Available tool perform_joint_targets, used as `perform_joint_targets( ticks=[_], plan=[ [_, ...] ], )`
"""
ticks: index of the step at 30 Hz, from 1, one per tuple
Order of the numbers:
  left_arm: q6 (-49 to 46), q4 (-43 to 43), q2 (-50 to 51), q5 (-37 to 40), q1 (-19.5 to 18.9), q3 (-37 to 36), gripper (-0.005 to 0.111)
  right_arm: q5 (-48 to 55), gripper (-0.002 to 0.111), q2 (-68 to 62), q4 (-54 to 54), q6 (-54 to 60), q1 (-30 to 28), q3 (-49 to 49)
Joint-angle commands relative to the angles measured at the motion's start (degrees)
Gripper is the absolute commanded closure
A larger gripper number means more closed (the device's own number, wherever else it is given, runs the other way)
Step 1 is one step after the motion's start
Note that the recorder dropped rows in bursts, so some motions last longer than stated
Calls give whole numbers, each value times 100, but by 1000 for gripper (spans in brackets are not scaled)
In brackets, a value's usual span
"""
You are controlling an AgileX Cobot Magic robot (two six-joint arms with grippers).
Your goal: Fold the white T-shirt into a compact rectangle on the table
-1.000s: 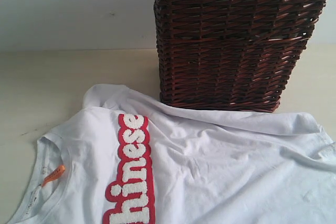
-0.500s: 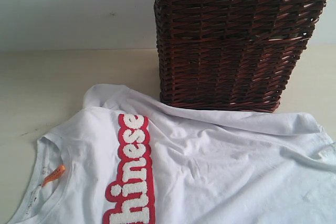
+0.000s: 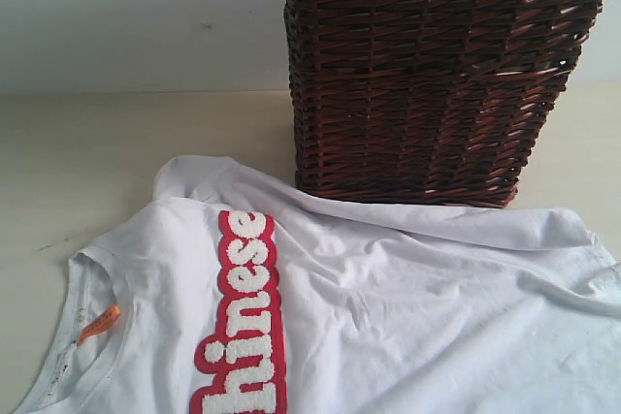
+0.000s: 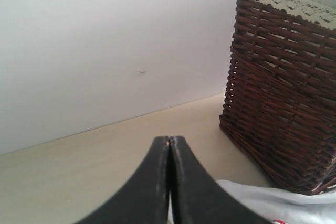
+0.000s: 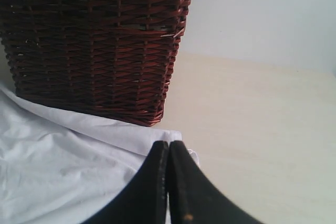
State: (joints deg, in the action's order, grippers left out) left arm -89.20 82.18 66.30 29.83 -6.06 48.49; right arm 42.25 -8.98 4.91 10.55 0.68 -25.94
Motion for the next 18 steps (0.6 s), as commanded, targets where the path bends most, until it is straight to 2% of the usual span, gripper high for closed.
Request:
perform_joint_targets(
  ticks=[1,8,12,15,18],
  plan=[
    [-43,12,-28,-62,-6,-33,107,-71,108,31,27,-29,-4,16],
    [-72,25,-28,-234,-6,-33,107,-71,108,31,26,-39,-4,16],
    [409,125,234,741,9,-93,107,-71,108,31,49,-38,-4,16],
    [634,71,686,1171,230,-406,107,-71,108,31,49,-38,-4,16],
    [326,71,1513,924,590,-812,107,-71,108,31,49,-38,-4,16]
  ],
)
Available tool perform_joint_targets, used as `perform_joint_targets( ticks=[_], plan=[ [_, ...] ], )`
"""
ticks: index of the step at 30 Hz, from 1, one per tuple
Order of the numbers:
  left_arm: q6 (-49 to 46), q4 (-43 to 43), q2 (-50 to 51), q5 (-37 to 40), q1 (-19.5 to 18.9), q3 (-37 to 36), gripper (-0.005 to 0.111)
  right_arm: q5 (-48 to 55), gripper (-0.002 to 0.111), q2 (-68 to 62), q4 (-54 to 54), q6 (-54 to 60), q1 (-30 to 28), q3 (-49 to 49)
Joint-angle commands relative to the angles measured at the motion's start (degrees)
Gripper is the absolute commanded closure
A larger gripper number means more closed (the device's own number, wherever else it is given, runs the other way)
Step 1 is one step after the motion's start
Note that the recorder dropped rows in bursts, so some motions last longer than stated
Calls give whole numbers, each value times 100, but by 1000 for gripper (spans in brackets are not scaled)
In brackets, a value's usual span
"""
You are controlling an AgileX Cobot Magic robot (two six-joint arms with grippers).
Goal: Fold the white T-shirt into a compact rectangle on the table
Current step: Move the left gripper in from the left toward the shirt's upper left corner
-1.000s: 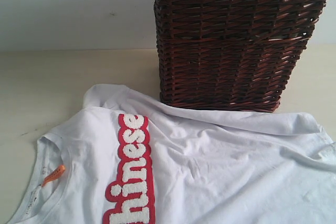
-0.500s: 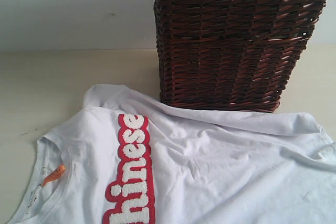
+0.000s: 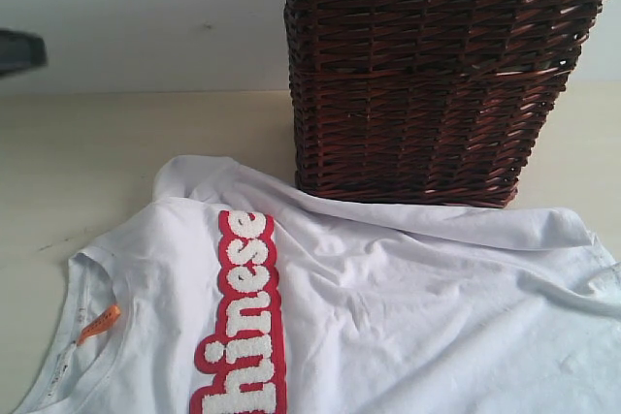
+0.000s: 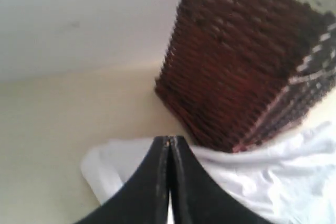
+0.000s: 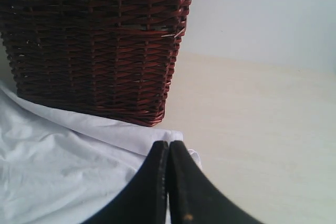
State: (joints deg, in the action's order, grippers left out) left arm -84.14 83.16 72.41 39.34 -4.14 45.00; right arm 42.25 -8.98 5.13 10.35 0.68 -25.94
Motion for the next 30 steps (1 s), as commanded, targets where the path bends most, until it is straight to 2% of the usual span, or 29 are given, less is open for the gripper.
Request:
perform_joint_targets(
  ticks=[1,5,7,9,10,16,22,30],
  plan=[
    [-306,-27,1064,-28,424,-480,107,-71,108,31,28,-18,-4,16],
    [-1504,497,1914,24,424,-490,102,-71,108,31,55,-18,-4,16],
    [-2379,1557,2165,-30,424,-490,84,-71,108,31,55,-18,-4,16],
    [-2918,1679,2322,-18,470,-287,67,-71,108,31,55,-18,-4,16],
    [-2965,1679,2463,-44,506,-93,62,-71,108,31,55,-18,-4,16],
    [-2937,1679,3635,-180,641,825,62,-71,108,31,87,-18,-4,16],
    [-2892,1679,4016,-234,695,928,62,-71,108,31,98,-18,-4,16],
    [-2942,1679,4403,-385,1067,1152,64,-71,108,31,98,-18,-4,16]
  ],
)
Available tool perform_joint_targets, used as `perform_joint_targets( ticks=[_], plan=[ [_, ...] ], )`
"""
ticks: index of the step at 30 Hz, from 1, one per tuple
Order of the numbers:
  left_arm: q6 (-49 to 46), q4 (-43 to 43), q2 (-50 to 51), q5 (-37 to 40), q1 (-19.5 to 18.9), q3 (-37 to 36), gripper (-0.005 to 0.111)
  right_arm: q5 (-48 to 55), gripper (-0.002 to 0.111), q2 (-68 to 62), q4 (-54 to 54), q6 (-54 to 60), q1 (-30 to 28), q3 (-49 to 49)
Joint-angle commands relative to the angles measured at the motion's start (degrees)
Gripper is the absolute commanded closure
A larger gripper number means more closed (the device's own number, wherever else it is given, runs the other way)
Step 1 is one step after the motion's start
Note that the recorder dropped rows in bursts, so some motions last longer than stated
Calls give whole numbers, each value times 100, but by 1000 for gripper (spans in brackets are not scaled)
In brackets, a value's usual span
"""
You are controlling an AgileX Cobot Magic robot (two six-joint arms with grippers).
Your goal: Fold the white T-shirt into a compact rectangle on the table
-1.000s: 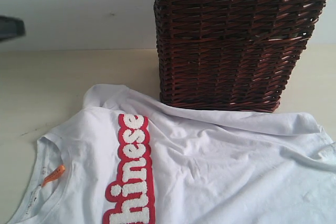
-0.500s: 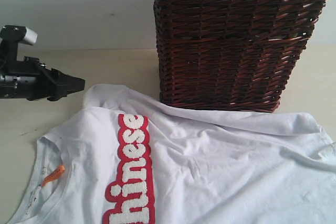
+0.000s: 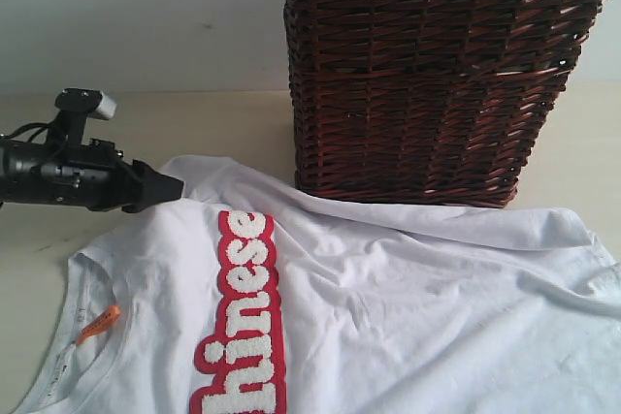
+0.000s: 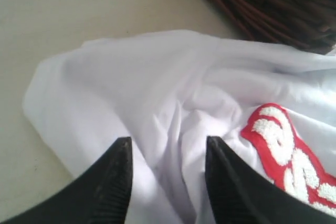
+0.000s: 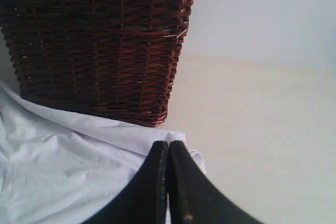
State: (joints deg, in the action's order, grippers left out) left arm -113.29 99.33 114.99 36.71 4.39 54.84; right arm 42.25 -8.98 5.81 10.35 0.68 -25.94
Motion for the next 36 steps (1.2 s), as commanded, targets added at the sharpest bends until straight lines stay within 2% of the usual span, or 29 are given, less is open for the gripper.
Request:
perform_joint_targets(
  ticks=[1,3,6,10,14,20,24,27,32,35,36],
  plan=[
    [-27,62,176,-272,272,202,68,-71,108,31,29,-18,-4,16],
    [-27,62,216,-571,363,249,80,-71,108,31,29,-18,-4,16],
    [-113,62,254,-731,393,309,106,-71,108,31,29,-18,-4,16],
    [-649,62,254,-754,393,502,107,-71,108,31,29,-18,-4,16],
    [-697,62,204,-986,405,875,107,-71,108,31,29,-18,-4,16],
    [-697,-1059,151,-955,591,1235,107,-71,108,31,29,-18,-4,16],
    [-601,-960,162,-992,658,1161,106,-71,108,31,29,-18,-4,16],
    [-204,-472,162,-1112,621,1161,92,-71,108,31,29,-18,-4,16],
    [2226,-227,119,-1774,524,1161,47,-71,108,31,29,-18,-4,16],
    [2835,-447,-12,-2337,524,1161,32,-71,108,31,29,-18,-4,16],
    [2887,-573,-73,-2419,524,1161,30,-71,108,31,29,-18,-4,16]
  ],
)
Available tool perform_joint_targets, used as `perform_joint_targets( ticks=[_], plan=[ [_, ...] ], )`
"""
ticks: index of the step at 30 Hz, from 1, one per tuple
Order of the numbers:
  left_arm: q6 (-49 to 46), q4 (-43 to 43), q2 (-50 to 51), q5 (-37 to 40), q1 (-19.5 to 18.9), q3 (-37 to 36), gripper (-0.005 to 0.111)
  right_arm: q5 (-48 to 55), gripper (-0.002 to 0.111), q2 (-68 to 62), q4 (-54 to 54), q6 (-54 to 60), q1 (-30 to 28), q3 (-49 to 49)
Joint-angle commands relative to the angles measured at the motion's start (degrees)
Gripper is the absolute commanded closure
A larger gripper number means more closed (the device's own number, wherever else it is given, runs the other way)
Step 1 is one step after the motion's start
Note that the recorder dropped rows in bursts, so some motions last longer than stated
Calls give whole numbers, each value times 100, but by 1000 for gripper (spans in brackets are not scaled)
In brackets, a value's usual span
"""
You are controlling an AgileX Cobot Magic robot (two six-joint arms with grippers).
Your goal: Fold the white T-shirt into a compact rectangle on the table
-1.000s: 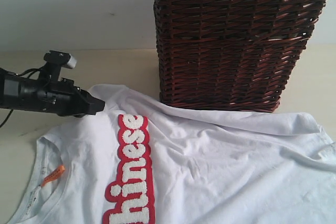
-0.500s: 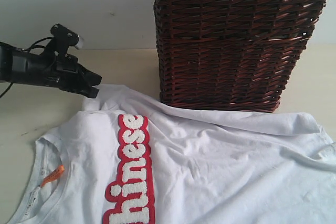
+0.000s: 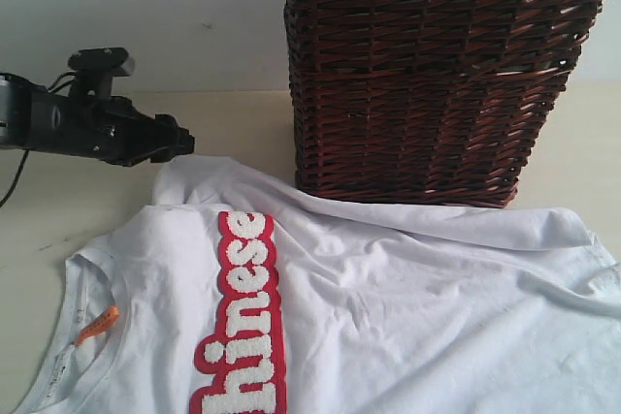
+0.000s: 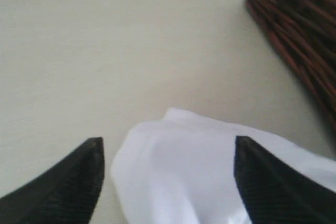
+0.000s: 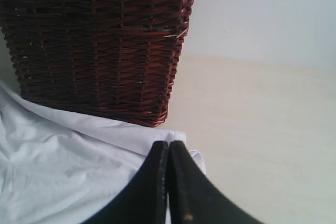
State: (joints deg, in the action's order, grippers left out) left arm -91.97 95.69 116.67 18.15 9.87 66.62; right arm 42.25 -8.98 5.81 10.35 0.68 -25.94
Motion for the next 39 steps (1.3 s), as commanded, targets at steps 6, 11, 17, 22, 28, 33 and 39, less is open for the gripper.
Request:
perform_joint_targets(
  ticks=[6,11,17,22,28,33,39],
  plan=[
    [1982,-786,-628,-111,-172,-568,38,-71,108,31,29,-18,-4,16],
    [2508,-831,-393,543,-301,-841,48,-71,108,31,29,-18,-4,16],
    [2496,-755,-335,868,-301,-841,48,-71,108,31,29,-18,-4,16],
    [2107,-345,-229,846,-290,-841,48,-71,108,31,29,-18,-4,16],
    [1290,9,70,604,-133,-841,48,-71,108,31,29,-18,-4,16],
    [874,78,178,256,153,-566,63,-71,108,31,29,-18,-4,16],
    [416,52,203,14,281,-536,107,-71,108,31,29,-18,-4,16]
  ],
)
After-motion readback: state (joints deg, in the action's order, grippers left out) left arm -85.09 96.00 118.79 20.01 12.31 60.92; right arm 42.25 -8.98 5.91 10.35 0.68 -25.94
